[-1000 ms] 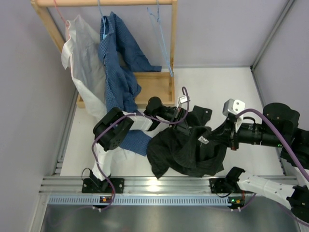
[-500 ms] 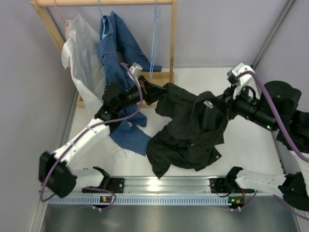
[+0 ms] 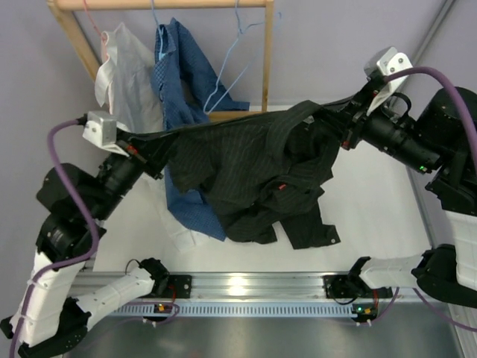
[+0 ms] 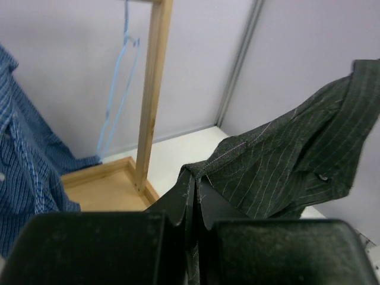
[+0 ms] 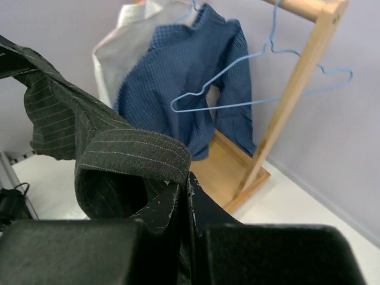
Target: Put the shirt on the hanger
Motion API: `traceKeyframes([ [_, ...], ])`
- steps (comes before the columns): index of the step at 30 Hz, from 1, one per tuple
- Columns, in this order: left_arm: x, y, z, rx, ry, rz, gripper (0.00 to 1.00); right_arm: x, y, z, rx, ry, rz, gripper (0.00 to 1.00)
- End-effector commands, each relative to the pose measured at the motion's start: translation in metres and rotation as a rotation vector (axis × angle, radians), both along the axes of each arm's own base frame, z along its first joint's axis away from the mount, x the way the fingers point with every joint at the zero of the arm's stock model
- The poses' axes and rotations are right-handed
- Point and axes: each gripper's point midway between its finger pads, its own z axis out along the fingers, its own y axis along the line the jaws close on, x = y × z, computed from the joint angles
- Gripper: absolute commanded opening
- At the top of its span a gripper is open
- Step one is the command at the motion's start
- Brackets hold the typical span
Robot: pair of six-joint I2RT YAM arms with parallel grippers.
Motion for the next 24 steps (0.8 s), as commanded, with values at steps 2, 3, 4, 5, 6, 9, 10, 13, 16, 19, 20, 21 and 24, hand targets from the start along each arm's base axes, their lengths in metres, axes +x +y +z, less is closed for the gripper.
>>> traceKeyframes([
  [2,-0.036,-0.011,0.013,0.097,-0.055,-0.175,0.0,-0.029,-0.009,0.048,0.141,-0.148,0.088,0.0],
  [3,-0.032,-0.02,0.005,0.107,-0.028,-0.203,0.0,-0.028,-0.01,0.048,0.152,-0.156,0.077,0.0],
  [4,-0.024,-0.025,-0.005,0.107,0.014,-0.197,0.0,-0.027,-0.017,0.044,0.151,-0.15,0.049,0.0],
  [5,-0.007,-0.03,-0.036,0.128,0.101,-0.159,0.0,-0.019,-0.011,0.025,0.119,-0.112,0.035,0.0],
  [6,0.015,-0.032,-0.064,0.145,0.189,-0.093,0.0,-0.013,-0.012,0.014,0.106,-0.086,0.004,0.0],
  [9,0.071,-0.017,-0.188,0.214,0.507,0.22,0.0,0.014,-0.001,-0.059,0.005,0.082,-0.084,0.0],
  [10,0.079,-0.011,-0.216,0.202,0.583,0.304,0.0,0.029,0.002,-0.108,-0.077,0.18,-0.15,0.0],
  [13,0.091,-0.004,-0.31,0.276,0.781,0.444,0.0,0.033,0.011,-0.198,-0.17,0.399,-0.193,0.0],
  [16,0.093,0.013,-0.351,0.301,0.863,0.553,0.0,0.032,0.014,-0.246,-0.199,0.502,-0.214,0.0],
  [19,0.093,0.024,-0.35,0.288,0.848,0.602,0.0,0.039,0.016,-0.251,-0.205,0.512,-0.239,0.0],
  [20,0.094,0.027,-0.341,0.271,0.826,0.61,0.0,0.043,0.015,-0.252,-0.214,0.512,-0.248,0.0],
  [21,0.094,0.026,-0.334,0.258,0.813,0.603,0.0,0.051,0.017,-0.258,-0.232,0.525,-0.264,0.0],
  [24,0.092,0.01,-0.304,0.207,0.774,0.489,0.0,0.075,0.012,-0.26,-0.241,0.538,-0.312,0.0],
])
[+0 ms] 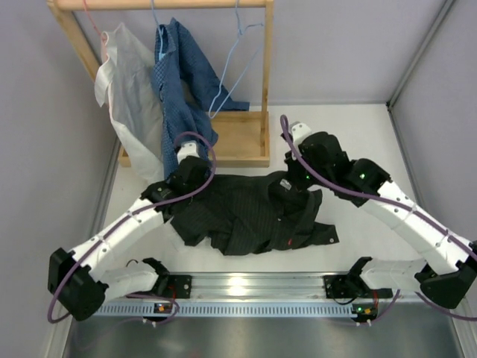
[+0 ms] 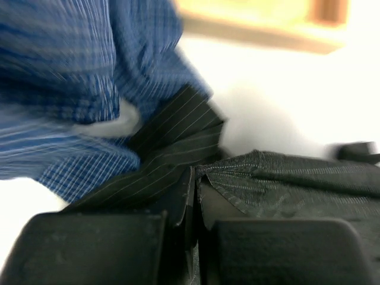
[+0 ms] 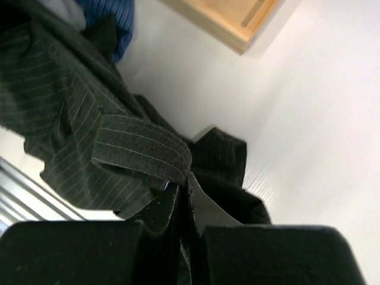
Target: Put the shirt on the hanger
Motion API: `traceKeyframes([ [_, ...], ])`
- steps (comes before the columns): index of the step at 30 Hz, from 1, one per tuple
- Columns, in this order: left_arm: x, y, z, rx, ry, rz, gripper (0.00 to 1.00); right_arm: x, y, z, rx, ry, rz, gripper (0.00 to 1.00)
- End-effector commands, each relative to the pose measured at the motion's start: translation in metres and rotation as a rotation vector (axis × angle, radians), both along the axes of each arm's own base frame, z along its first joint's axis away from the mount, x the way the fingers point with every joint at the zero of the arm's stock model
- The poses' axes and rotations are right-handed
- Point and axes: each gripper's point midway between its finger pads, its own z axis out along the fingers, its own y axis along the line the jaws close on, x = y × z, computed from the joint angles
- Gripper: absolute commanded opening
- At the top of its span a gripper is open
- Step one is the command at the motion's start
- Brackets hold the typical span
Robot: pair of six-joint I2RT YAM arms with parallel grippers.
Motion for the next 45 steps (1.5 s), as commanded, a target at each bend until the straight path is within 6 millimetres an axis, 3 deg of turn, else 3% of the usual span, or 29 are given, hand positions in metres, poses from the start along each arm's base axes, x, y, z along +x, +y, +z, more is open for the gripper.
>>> traceKeyframes([
  [1,0.008,0.003,0.054,-0.066,-0.13,0.004,0.0,0.039,-0.006,0.04,0.064,-0.102,-0.109,0.0],
  [3,0.002,-0.013,0.076,-0.151,-0.172,-0.084,0.34,0.05,-0.006,0.039,0.072,-0.097,-0.126,0.0],
  [5,-0.004,-0.023,0.092,-0.202,-0.207,-0.157,0.77,0.053,0.002,0.043,0.104,-0.09,-0.109,0.0],
  [7,-0.014,-0.037,0.113,-0.286,-0.247,-0.24,0.82,0.058,0.01,0.046,0.121,-0.082,-0.102,0.0],
  [9,-0.023,-0.054,0.131,-0.359,-0.295,-0.307,0.81,0.065,0.016,0.043,0.113,-0.071,-0.11,0.0],
  [12,-0.038,-0.082,0.135,-0.407,-0.298,-0.36,0.64,0.074,0.02,0.047,0.128,-0.068,-0.139,0.0],
  [13,-0.032,-0.085,0.133,-0.376,-0.317,-0.316,0.63,0.075,0.022,0.049,0.148,-0.062,-0.153,0.0],
  [15,-0.047,-0.112,0.135,-0.367,-0.321,-0.345,0.63,0.074,0.024,0.049,0.16,-0.052,-0.159,0.0],
  [16,-0.048,-0.125,0.124,-0.325,-0.312,-0.325,0.64,0.073,0.026,0.048,0.168,-0.048,-0.16,0.0],
  [22,-0.036,-0.173,0.104,-0.345,-0.317,-0.311,0.64,0.059,0.043,0.051,0.228,-0.028,-0.057,0.0],
  [26,-0.027,-0.19,0.092,-0.351,-0.324,-0.306,0.64,0.052,0.048,0.054,0.25,-0.02,-0.018,0.0],
  [30,-0.016,-0.191,0.074,-0.296,-0.334,-0.271,0.62,0.047,0.05,0.057,0.269,-0.021,0.013,0.0],
  [36,-0.005,-0.182,0.066,-0.26,-0.367,-0.198,0.34,0.044,0.048,0.058,0.279,-0.027,0.016,0.0],
  [37,-0.006,-0.181,0.066,-0.261,-0.367,-0.199,0.25,0.044,0.048,0.055,0.273,-0.024,0.013,0.0],
  [42,-0.017,-0.168,0.059,-0.282,-0.35,-0.208,0.24,0.052,0.041,0.045,0.251,-0.015,-0.031,0.01],
  [45,-0.026,-0.158,0.062,-0.307,-0.347,-0.214,0.14,0.057,0.044,0.042,0.247,-0.007,-0.037,0.01],
])
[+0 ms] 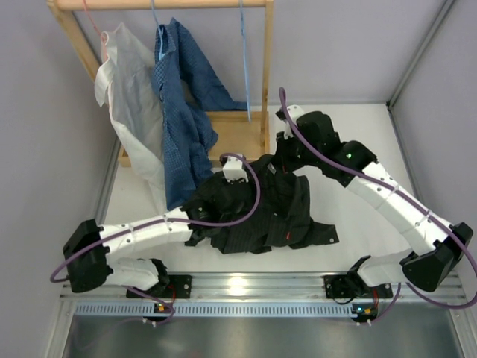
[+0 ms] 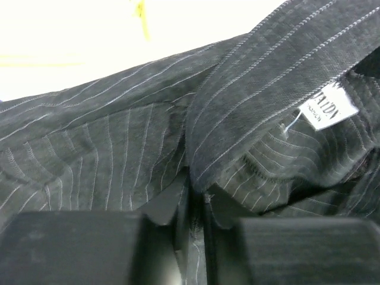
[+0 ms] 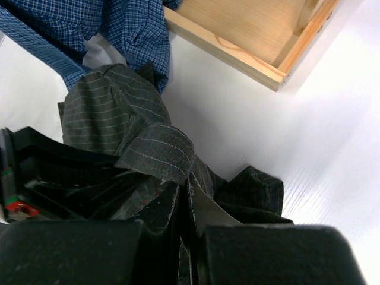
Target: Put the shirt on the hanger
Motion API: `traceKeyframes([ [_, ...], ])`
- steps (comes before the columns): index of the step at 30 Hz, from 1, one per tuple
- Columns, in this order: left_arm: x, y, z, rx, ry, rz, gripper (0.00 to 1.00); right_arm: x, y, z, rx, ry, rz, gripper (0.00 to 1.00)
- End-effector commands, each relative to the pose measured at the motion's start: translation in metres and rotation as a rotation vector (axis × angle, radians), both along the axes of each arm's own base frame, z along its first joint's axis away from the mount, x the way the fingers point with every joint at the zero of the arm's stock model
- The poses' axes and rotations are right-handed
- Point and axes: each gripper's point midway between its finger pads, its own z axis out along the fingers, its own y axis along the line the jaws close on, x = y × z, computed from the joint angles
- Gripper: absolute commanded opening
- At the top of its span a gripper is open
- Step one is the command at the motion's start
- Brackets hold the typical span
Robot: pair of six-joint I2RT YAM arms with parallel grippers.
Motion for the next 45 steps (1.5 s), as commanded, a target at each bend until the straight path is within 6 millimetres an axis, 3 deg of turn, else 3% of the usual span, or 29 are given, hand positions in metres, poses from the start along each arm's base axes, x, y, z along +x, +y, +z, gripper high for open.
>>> traceKeyframes([
  [1,-0.006,0.01,0.021,-0.09,-0.035,0.012,0.05,0.015,0.008,0.018,0.062,-0.059,-0.022,0.0],
  [3,-0.009,0.024,0.021,-0.073,-0.03,0.032,0.0,0.013,0.014,0.024,0.103,-0.072,0.001,0.04],
  [4,-0.01,0.028,0.02,-0.062,-0.027,0.037,0.0,0.012,0.016,0.029,0.123,-0.081,0.015,0.15],
  [5,-0.011,0.035,0.02,-0.049,-0.025,0.045,0.0,0.006,0.022,0.038,0.164,-0.097,0.058,0.39],
  [9,-0.009,0.046,0.022,-0.04,-0.013,0.038,0.0,0.006,0.016,0.066,0.205,-0.16,0.028,0.47],
  [11,-0.01,0.049,0.022,-0.042,-0.008,0.033,0.0,0.009,0.013,0.082,0.221,-0.194,0.005,0.59],
  [13,-0.011,0.052,0.025,-0.051,-0.008,0.031,0.0,0.012,0.014,0.093,0.236,-0.212,0.001,0.64],
  [18,-0.013,0.055,0.028,-0.062,-0.009,0.024,0.0,0.03,0.015,0.125,0.252,-0.282,-0.056,0.64],
  [19,-0.013,0.055,0.027,-0.06,-0.004,0.026,0.0,0.035,0.02,0.123,0.244,-0.279,-0.056,0.64],
  [21,-0.013,0.056,0.026,-0.055,0.003,0.036,0.0,0.045,0.019,0.142,0.246,-0.325,-0.074,0.64],
  [22,-0.012,0.058,0.023,-0.047,0.01,0.049,0.0,0.053,0.026,0.134,0.218,-0.31,-0.074,0.64],
  [23,-0.012,0.058,0.021,-0.044,0.013,0.051,0.0,0.058,0.024,0.15,0.214,-0.353,-0.079,0.64],
  [27,-0.016,0.056,0.017,-0.061,0.033,0.038,0.0,0.088,0.019,0.162,0.123,-0.433,-0.135,0.64],
  [28,-0.017,0.056,0.018,-0.069,0.034,0.036,0.0,0.098,0.022,0.155,0.094,-0.433,-0.14,0.64],
  [29,-0.017,0.055,0.017,-0.066,0.04,0.028,0.0,0.104,0.019,0.167,0.083,-0.472,-0.153,0.64],
  [33,-0.019,0.05,0.011,-0.05,0.053,0.005,0.0,0.126,0.022,0.172,0.04,-0.513,-0.149,0.63],
  [36,-0.018,0.051,0.004,-0.031,0.059,0.016,0.0,0.135,0.035,0.166,0.047,-0.494,-0.106,0.42],
  [37,-0.017,0.051,0.002,-0.032,0.063,0.021,0.0,0.138,0.039,0.159,0.04,-0.481,-0.099,0.25],
  [38,-0.017,0.052,0.002,-0.032,0.063,0.022,0.0,0.14,0.04,0.157,0.039,-0.478,-0.1,0.2],
  [45,-0.018,0.053,0.007,-0.041,0.053,0.02,0.0,0.153,0.039,0.144,-0.003,-0.479,-0.101,0.22],
])
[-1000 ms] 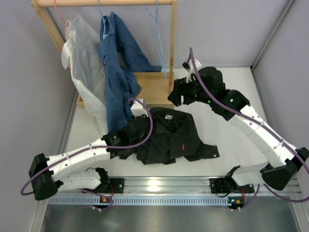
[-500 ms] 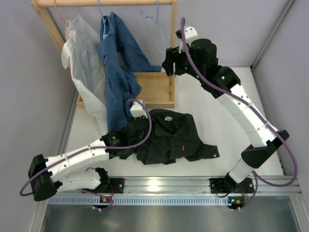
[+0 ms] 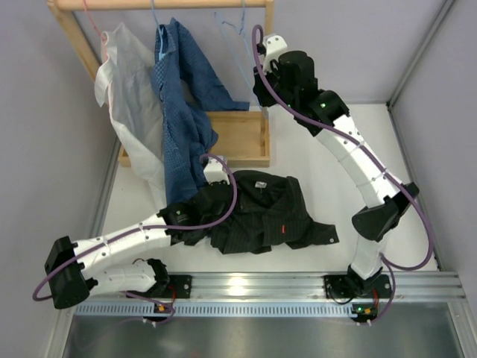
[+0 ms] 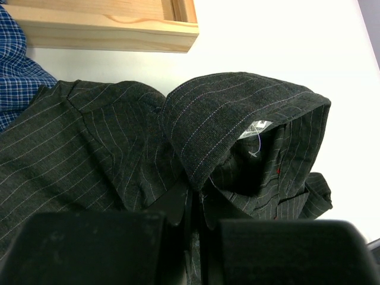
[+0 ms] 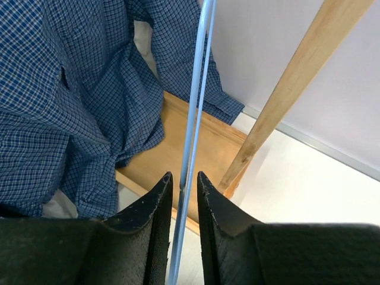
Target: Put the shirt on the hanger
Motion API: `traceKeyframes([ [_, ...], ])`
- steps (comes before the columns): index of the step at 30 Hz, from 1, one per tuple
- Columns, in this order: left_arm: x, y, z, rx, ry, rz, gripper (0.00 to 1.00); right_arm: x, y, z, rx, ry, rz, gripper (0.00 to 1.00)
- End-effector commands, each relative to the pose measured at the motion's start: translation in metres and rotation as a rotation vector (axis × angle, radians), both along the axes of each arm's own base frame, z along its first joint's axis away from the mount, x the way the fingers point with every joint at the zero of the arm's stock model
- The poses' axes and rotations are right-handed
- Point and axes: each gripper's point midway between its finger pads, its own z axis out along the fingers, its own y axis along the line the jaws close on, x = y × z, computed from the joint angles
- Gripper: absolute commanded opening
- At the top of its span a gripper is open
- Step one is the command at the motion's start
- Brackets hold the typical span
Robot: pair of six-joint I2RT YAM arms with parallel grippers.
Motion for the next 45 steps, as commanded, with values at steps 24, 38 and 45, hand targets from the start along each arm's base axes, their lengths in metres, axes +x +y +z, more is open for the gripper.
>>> traceKeyframes([
  [24,-0.003,0.005,0.008,-0.043,-0.015,0.008,0.0,-0.003,-0.015,0.068,0.184,-0.137,-0.049,0.0],
  [38,-0.003,0.011,0.011,-0.055,-0.026,0.025,0.0,-0.038,-0.02,0.122,0.286,-0.218,0.044,0.0],
  [45,0.001,0.014,0.012,-0.031,-0.023,0.047,0.0,-0.062,-0.03,0.124,0.29,-0.237,0.083,0.0],
])
